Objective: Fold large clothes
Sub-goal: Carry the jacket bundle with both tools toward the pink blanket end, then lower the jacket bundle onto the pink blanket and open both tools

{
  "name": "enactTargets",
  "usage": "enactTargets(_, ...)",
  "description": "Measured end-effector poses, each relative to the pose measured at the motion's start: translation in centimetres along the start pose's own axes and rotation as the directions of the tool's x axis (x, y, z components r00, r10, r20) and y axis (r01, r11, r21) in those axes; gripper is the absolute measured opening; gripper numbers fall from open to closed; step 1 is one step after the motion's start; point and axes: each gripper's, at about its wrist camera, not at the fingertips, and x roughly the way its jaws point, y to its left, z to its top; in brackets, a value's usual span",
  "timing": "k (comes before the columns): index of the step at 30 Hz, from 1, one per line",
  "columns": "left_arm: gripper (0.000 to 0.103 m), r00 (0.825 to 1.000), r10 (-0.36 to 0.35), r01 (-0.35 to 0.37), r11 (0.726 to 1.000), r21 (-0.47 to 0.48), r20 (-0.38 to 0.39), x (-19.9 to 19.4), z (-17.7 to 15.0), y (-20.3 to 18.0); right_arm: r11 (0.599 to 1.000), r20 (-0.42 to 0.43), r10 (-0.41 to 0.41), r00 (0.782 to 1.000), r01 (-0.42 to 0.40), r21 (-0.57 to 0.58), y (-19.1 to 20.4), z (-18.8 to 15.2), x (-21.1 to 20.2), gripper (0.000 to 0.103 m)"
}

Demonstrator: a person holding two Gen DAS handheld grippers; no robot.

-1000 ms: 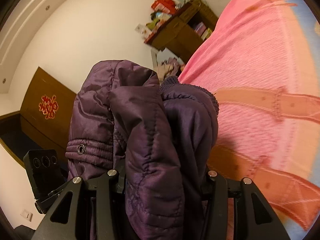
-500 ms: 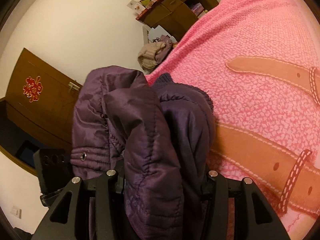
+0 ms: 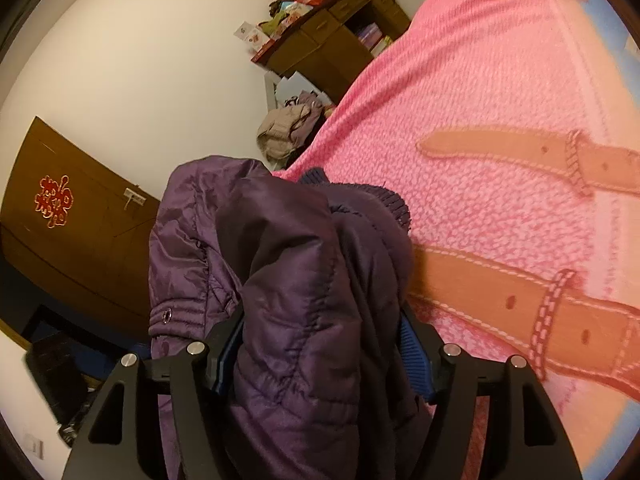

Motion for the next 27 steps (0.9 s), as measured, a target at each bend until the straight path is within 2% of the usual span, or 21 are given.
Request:
enactTargets(3, 0.103, 0.995, 0.076, -0.080, 0.995, 0.062, 0.067, -1.1, 0.6, -0.6, 0.998, 0.047, -0.047, 0.998, 0.049, -0.035, 1.5, -0.3, -2.2, 0.068)
enactTargets(4, 0.103, 0.993, 0.086, -0.093, 0.993, 0.074, 0.082, -1.1, 1.0, -0.1, 0.996, 0.092, -0.060, 0.994, 0.066, -0.064, 2.2, -0.5, -3.6, 0.068)
enactTargets(5, 0.103, 0.990, 0.096, -0.106, 0.990, 0.095, 0.106, -1.5, 1.2, -0.6, 0.994, 0.123, -0.066, 0.990, 0.075, -0.077, 2.4, -0.9, -5.3, 0.072)
enactTargets(6, 0.103, 0.988, 0.098, -0.111, 0.988, 0.107, 0.118, -2.1, 0.2, 1.2, 0.993, 0.156, -0.068, 0.985, 0.081, -0.083, 2.9, -1.0, -6.6, 0.075)
enactTargets(7, 0.103, 0.985, 0.106, -0.123, 0.985, 0.123, 0.135, -2.5, -0.3, 1.2, 0.992, 0.194, -0.068, 0.979, 0.087, -0.089, 3.5, -1.1, -8.1, 0.079)
enactTargets(11, 0.103, 0.980, 0.106, -0.132, 0.979, 0.152, 0.168, -3.3, -0.1, 0.7, 0.976, 0.305, -0.092, 0.948, 0.147, -0.162, 6.7, -2.1, -12.3, 0.081)
enactTargets(21, 0.103, 0.971, 0.086, -0.120, 0.982, 0.146, 0.222, -6.9, -0.1, -0.8, 0.913, 0.408, -0.118, 0.905, 0.261, -0.315, 12.7, -6.4, -15.4, 0.082)
enactTargets(27, 0.103, 0.971, 0.081, -0.113, 0.984, 0.135, 0.226, -7.0, -0.1, -0.4, 0.904, 0.424, -0.123, 0.897, 0.278, -0.326, 13.5, -7.3, -16.1, 0.082)
